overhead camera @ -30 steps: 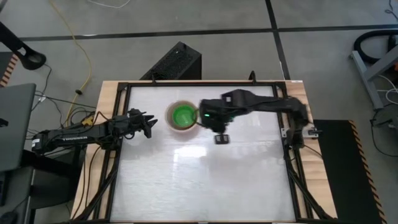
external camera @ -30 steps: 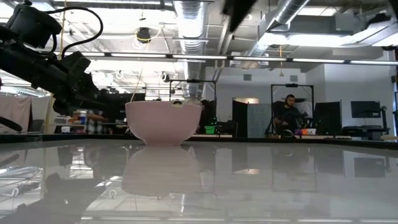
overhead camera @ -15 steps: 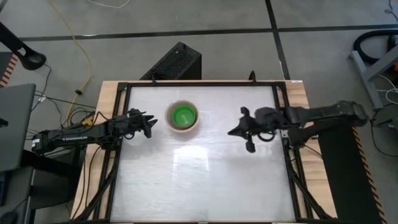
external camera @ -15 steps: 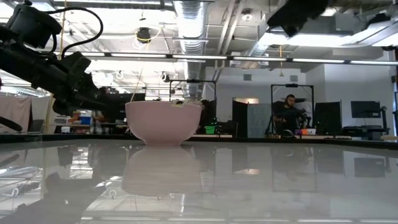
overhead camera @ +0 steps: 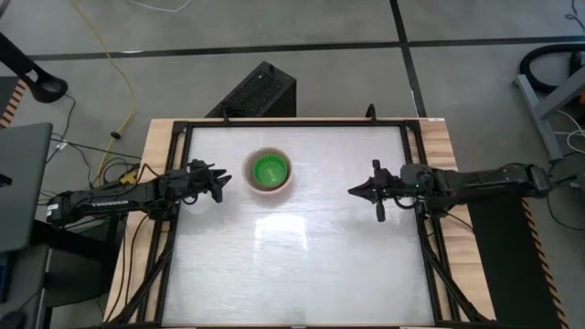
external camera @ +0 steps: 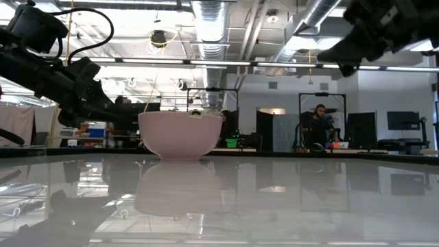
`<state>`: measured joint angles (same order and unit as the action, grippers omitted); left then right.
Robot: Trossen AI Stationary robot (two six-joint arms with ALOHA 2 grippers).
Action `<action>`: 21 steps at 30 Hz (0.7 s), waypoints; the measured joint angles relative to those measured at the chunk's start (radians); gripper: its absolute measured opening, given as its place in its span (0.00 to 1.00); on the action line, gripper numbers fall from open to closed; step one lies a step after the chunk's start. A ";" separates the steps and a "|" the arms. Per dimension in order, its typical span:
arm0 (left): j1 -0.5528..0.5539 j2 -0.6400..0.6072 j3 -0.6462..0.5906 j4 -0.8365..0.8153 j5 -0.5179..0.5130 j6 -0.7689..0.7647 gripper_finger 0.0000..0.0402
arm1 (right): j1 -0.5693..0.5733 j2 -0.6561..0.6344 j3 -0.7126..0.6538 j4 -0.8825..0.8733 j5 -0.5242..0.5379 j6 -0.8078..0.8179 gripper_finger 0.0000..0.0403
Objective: Nest bowls inside each other
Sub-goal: Return to Home Position
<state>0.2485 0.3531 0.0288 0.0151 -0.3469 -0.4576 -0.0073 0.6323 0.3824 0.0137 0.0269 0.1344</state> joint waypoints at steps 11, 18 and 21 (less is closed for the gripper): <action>0.000 0.000 0.000 -0.001 0.000 0.000 0.39 | -0.002 -0.142 -0.242 0.181 0.002 0.054 0.04; 0.000 0.000 0.000 -0.001 0.000 0.009 0.39 | -0.002 -0.217 -0.321 0.212 0.002 0.078 0.04; 0.000 0.000 0.000 -0.001 0.001 0.029 0.39 | -0.001 -0.251 -0.368 0.276 0.002 0.078 0.04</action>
<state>0.2485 0.3531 0.0288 0.0139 -0.3461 -0.4286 -0.0082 0.3816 0.0146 0.2894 0.0292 0.2125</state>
